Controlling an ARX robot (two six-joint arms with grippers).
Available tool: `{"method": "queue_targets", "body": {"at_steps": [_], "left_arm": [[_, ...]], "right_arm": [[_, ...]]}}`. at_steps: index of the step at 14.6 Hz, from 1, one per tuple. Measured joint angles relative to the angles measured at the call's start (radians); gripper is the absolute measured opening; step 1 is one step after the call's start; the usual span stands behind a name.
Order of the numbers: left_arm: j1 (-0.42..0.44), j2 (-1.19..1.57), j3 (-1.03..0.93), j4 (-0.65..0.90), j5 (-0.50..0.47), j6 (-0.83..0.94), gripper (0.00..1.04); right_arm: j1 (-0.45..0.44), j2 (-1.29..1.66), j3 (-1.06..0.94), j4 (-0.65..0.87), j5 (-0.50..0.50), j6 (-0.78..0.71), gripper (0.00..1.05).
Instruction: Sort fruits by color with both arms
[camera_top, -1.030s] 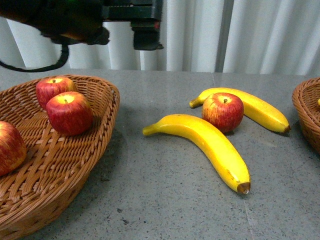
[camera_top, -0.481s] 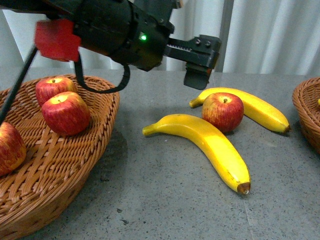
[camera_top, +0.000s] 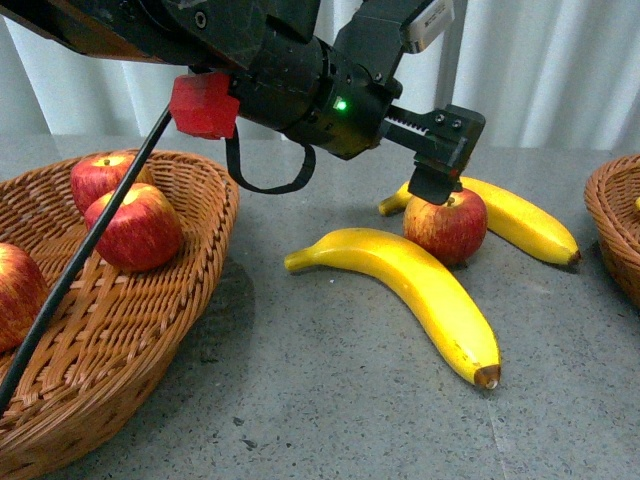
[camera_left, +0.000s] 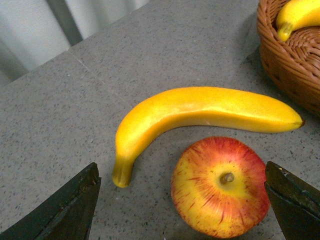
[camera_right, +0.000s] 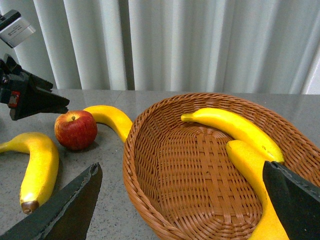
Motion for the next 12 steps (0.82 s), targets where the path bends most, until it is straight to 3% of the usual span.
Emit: {"method": "queue_targets", "body": {"at_steps": [12], "left_arm": [[-0.053, 0.117, 0.093, -0.108, -0.014, 0.056, 0.98]], "right_arm": [[0.0, 0.0, 0.0, 0.0, 0.0, 0.0, 0.98]]}}
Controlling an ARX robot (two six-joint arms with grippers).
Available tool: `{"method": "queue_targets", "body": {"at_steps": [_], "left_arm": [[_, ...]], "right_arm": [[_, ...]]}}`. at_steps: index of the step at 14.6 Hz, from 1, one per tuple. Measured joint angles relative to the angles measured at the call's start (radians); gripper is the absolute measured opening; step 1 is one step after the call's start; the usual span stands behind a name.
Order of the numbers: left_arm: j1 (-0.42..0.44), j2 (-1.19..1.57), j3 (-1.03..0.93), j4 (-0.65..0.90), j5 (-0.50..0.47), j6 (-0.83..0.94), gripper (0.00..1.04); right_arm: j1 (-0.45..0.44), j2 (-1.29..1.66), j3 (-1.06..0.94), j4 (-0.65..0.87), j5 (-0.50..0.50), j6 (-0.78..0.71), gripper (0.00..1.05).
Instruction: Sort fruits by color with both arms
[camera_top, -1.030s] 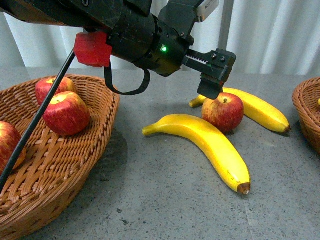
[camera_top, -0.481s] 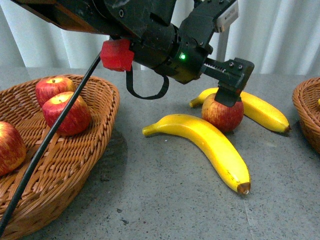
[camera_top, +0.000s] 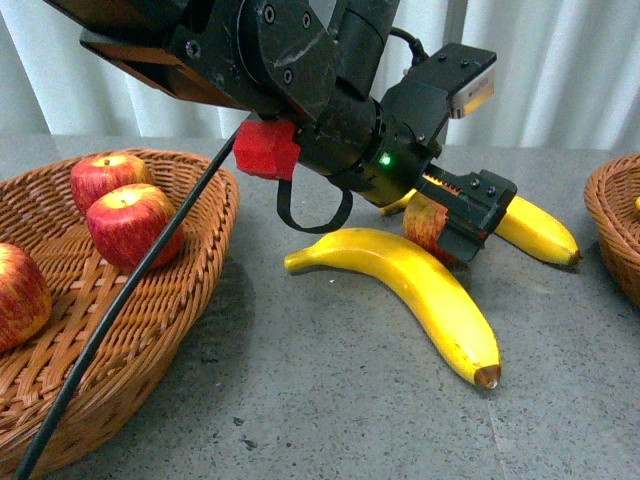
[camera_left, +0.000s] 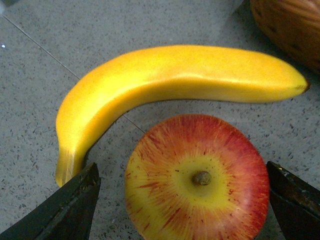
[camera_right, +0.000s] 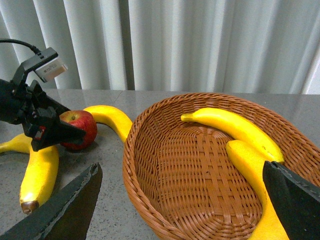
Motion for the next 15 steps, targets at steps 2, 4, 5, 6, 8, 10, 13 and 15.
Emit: {"method": "queue_targets", "body": {"at_steps": [2, 4, 5, 6, 8, 10, 13, 15], "left_arm": [[-0.005, 0.023, 0.002, -0.01, -0.021, 0.027, 0.98], [-0.01, 0.028, 0.006, -0.008, -0.029, 0.048, 0.79], [-0.011, 0.028, 0.007, -0.004, -0.031, 0.056, 0.72], [-0.011, 0.028, 0.007, 0.002, -0.034, 0.056, 0.7], [-0.016, 0.017, -0.007, 0.043, -0.062, 0.056, 0.69], [-0.021, -0.058, -0.074, 0.102, -0.128, 0.04, 0.69], [-0.027, -0.28, -0.233, 0.25, -0.266, -0.061, 0.69], [-0.067, -0.446, -0.394, 0.34, -0.422, -0.143, 0.69]], "right_arm": [[0.0, 0.0, 0.0, 0.0, 0.0, 0.0, 0.98], [0.0, 0.0, 0.0, 0.0, 0.0, 0.0, 0.98], [0.0, 0.0, 0.0, 0.0, 0.0, 0.0, 0.98], [0.0, 0.0, 0.0, 0.0, 0.0, 0.0, 0.98], [0.0, 0.0, 0.0, 0.0, 0.0, 0.0, 0.98], [0.0, 0.0, 0.0, 0.0, 0.0, 0.0, 0.98], [0.0, 0.0, 0.0, 0.0, 0.0, 0.0, 0.98], [0.0, 0.0, 0.0, 0.0, 0.0, 0.0, 0.98]]}}
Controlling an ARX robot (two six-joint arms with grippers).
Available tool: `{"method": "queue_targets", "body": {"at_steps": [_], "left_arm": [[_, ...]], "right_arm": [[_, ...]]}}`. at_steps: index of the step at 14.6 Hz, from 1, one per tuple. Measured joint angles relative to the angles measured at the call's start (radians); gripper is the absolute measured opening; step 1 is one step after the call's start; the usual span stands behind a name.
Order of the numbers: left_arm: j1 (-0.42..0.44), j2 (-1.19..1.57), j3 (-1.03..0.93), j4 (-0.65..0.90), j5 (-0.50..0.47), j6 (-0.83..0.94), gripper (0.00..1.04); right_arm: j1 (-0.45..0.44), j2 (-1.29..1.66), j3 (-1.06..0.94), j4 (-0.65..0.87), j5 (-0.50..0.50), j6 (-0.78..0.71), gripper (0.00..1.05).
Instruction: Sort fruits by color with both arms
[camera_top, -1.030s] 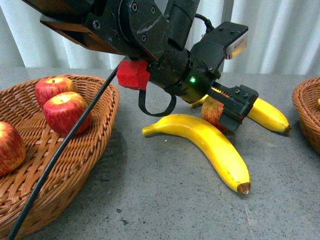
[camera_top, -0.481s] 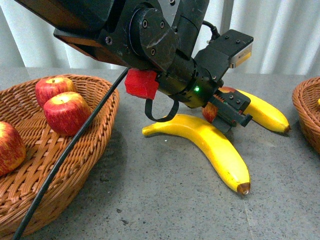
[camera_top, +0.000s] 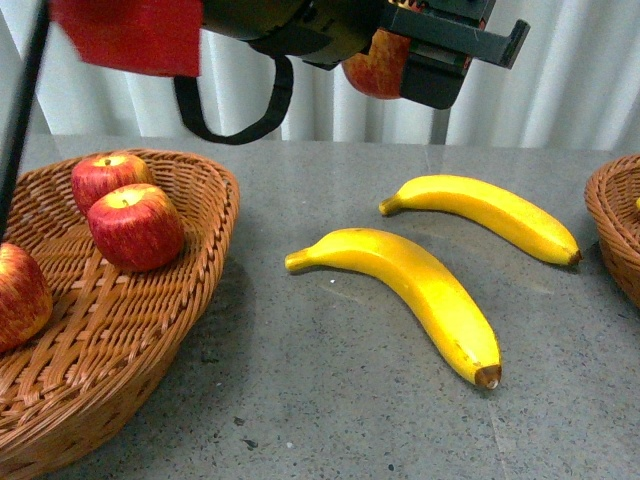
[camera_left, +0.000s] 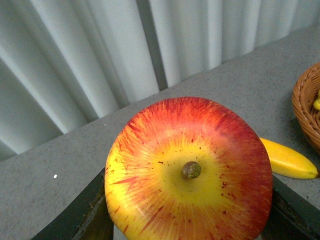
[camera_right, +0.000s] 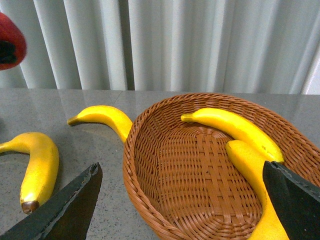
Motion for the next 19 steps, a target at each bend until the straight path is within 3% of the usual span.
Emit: {"method": "queue_targets", "body": {"at_steps": [2, 5, 9, 12, 14, 15, 19], "left_arm": [[-0.037, -0.115, -0.162, 0.059, -0.145, -0.085, 0.69], [-0.016, -0.264, -0.346, 0.124, -0.352, -0.232, 0.69], [0.087, -0.31, -0.451, 0.109, -0.377, -0.309, 0.69], [0.113, -0.321, -0.466, 0.068, -0.393, -0.352, 0.69], [0.101, -0.319, -0.468, 0.062, -0.391, -0.372, 0.94], [0.093, -0.319, -0.468, 0.063, -0.392, -0.38, 0.99], [0.055, -0.365, -0.486, 0.12, -0.394, -0.385, 0.98]], "right_arm": [[0.0, 0.0, 0.0, 0.0, 0.0, 0.0, 0.98], [0.0, 0.0, 0.0, 0.0, 0.0, 0.0, 0.98], [0.0, 0.0, 0.0, 0.0, 0.0, 0.0, 0.98], [0.0, 0.0, 0.0, 0.0, 0.0, 0.0, 0.98], [0.0, 0.0, 0.0, 0.0, 0.0, 0.0, 0.98], [0.0, 0.0, 0.0, 0.0, 0.0, 0.0, 0.98], [0.0, 0.0, 0.0, 0.0, 0.0, 0.0, 0.98]]}}
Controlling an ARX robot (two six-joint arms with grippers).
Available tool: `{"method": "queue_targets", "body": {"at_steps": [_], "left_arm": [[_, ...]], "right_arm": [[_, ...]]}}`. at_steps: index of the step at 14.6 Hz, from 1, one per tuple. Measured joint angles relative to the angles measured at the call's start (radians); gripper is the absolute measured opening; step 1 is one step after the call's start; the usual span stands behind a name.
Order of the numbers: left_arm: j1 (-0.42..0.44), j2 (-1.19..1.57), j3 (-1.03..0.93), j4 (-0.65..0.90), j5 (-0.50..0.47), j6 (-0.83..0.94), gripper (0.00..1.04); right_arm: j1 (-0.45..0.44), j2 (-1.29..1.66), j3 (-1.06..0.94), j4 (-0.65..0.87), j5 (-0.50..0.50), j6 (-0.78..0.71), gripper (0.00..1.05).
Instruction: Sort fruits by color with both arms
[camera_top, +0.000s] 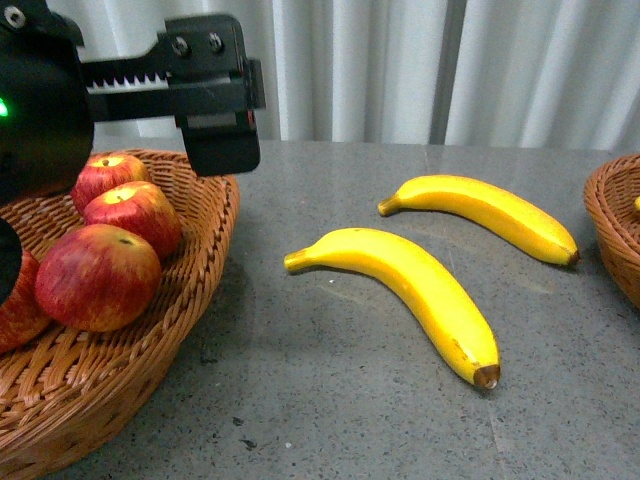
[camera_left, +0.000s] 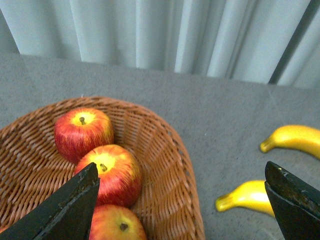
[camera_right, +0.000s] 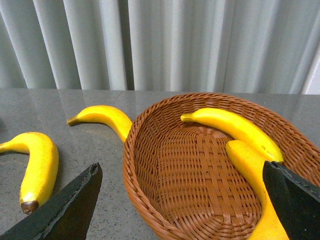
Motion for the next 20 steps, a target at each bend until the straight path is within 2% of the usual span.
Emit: {"method": "queue_targets", "body": {"at_steps": [3, 4, 5, 7, 8, 11, 12, 15, 16, 20], "left_arm": [[0.003, -0.152, -0.036, 0.048, -0.041, 0.079, 0.98], [0.029, -0.211, -0.062, 0.042, -0.053, 0.106, 0.98], [0.084, -0.281, -0.106, 0.055, -0.005, 0.137, 0.93], [0.251, -0.497, -0.294, 0.033, 0.218, 0.183, 0.66], [0.293, -0.557, -0.35, 0.037, 0.277, 0.189, 0.52], [0.37, -0.666, -0.453, 0.026, 0.369, 0.191, 0.12], [0.39, -0.702, -0.475, 0.018, 0.388, 0.19, 0.01], [0.455, -0.809, -0.535, -0.035, 0.472, 0.192, 0.01], [0.533, -0.848, -0.554, -0.056, 0.529, 0.192, 0.01], [0.534, -0.993, -0.603, -0.13, 0.538, 0.193, 0.01]], "right_arm": [[0.0, 0.0, 0.0, 0.0, 0.0, 0.0, 0.98], [0.0, 0.0, 0.0, 0.0, 0.0, 0.0, 0.98], [0.0, 0.0, 0.0, 0.0, 0.0, 0.0, 0.98], [0.0, 0.0, 0.0, 0.0, 0.0, 0.0, 0.98], [0.0, 0.0, 0.0, 0.001, 0.0, 0.0, 0.98], [0.0, 0.0, 0.0, 0.0, 0.0, 0.0, 0.98], [0.0, 0.0, 0.0, 0.0, 0.0, 0.0, 0.98], [0.0, 0.0, 0.0, 0.0, 0.0, 0.0, 0.98], [0.0, 0.0, 0.0, 0.0, 0.0, 0.0, 0.98], [0.0, 0.0, 0.0, 0.0, 0.0, 0.0, 0.98]]}}
